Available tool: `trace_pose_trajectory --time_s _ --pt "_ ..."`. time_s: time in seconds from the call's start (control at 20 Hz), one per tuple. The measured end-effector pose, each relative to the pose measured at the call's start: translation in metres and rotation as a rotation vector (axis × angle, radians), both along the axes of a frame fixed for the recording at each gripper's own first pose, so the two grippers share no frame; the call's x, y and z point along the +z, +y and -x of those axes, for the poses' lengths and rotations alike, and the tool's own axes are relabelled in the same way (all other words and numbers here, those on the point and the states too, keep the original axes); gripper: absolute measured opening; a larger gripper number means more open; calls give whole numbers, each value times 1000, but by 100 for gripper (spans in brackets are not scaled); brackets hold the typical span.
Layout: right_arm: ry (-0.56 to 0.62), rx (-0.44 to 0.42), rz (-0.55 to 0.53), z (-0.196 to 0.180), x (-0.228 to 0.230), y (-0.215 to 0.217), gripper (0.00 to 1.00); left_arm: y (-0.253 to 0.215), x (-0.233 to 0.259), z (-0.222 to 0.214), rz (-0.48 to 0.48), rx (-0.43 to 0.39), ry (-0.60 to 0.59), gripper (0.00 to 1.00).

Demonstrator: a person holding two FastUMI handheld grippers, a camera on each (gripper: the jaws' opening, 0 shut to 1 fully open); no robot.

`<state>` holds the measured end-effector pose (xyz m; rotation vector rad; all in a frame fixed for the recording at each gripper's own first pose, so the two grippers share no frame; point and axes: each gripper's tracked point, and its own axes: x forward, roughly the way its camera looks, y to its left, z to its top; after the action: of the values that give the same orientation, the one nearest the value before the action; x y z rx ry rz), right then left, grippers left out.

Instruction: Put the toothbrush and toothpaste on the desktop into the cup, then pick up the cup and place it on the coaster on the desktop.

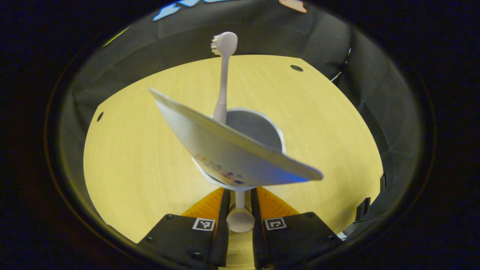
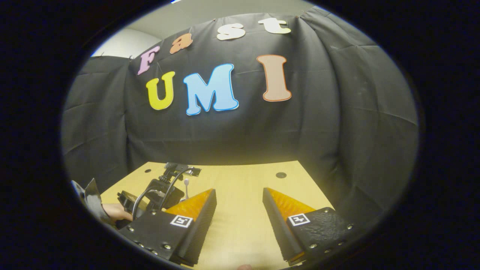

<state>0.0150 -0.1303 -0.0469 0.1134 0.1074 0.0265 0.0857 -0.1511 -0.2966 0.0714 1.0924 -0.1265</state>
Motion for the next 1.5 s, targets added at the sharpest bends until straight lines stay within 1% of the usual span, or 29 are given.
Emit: trace_pose_trajectory --time_s 0.15,0.25,0.3,0.4,0.5,0.55,0.65,0.7,0.75,0.8,0.85,0.9,1.0,1.1,1.2,1.45,1.5 --pt "-7 17 16 1 2 -2 77 -2 7 -1 31 25 -36 36" --pt "-11 14 27 0 5 -3 77 -9 11 4 65 34 -53 40" --pt "-12 15 27 -2 6 -2 77 -10 16 6 73 32 -68 48" --pt "-17 15 26 -2 6 -3 77 -12 27 10 87 24 -107 60" --pt "-6 11 18 -2 5 1 77 -10 42 20 88 18 -140 80" --pt "-6 14 10 -3 6 2 77 -9 50 24 89 14 -161 86" --pt "-13 12 6 -7 12 13 77 -6 66 33 99 11 -201 85" --pt "-20 3 11 -11 17 19 77 -5 73 39 104 7 -218 82" --pt "-24 -4 17 -13 19 22 77 1 82 42 99 13 -248 85" --pt "-24 -14 24 -13 20 24 77 7 91 43 94 18 -282 86" --pt "-22 -21 28 -10 19 25 77 11 102 43 93 25 -314 82" --pt "-24 -25 27 -9 20 27 77 15 113 43 98 34 -351 86" --pt "-34 -22 20 -6 25 36 77 21 137 45 117 47 -438 86" --pt "-39 -10 18 -4 28 46 77 29 164 41 129 54 -533 83" --pt "-58 -14 30 -1 35 51 78 33 185 38 138 57 -623 86" --pt "-92 -54 67 8 45 55 77 42 233 42 132 64 -819 86" --pt "-97 -57 69 10 47 56 77 44 242 45 128 66 -852 84"
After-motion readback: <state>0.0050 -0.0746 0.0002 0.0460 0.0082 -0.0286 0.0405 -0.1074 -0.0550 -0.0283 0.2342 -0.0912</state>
